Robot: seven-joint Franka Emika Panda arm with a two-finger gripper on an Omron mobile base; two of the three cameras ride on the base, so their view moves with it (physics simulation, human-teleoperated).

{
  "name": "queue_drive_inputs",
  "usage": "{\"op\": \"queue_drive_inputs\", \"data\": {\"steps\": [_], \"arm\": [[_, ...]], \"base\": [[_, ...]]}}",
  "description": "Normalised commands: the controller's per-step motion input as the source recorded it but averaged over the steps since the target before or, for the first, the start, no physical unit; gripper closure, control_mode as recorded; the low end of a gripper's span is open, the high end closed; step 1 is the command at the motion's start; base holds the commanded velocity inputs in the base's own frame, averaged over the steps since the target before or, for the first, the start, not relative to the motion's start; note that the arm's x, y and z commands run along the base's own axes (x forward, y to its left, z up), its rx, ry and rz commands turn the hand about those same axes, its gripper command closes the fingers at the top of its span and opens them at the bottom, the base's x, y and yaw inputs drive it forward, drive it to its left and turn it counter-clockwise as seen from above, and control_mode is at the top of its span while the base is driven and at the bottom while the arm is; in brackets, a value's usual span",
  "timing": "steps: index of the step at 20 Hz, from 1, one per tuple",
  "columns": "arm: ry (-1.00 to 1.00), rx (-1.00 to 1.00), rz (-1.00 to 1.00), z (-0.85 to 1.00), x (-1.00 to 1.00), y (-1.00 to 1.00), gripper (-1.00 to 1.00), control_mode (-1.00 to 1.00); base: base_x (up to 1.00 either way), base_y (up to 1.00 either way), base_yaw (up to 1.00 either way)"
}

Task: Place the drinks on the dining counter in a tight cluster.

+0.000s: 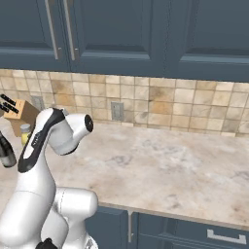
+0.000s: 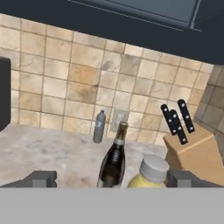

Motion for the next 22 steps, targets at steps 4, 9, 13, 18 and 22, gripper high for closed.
{"op": "queue_drive_inputs", "data": {"steps": [4,9,13,18,22], "arm": [[0.05,0.0,0.07,0.0,0.0,0.28,-1.0,-1.0],[0.01,0.0,0.09,-0.02,0.08,0.31,-1.0,-1.0],[0.07,0.0,0.08,-0.07,0.19,0.26,-1.0,-1.0],[0.09,0.0,0.07,-0.12,0.24,0.1,-1.0,-1.0],[0.04,0.0,0.05,-0.1,0.18,0.11,-1.0,-1.0]], "base": [[0.0,0.0,0.0],[0.0,0.0,0.0],[0.0,0.0,0.0],[0.0,0.0,0.0],[0.0,0.0,0.0]]}}
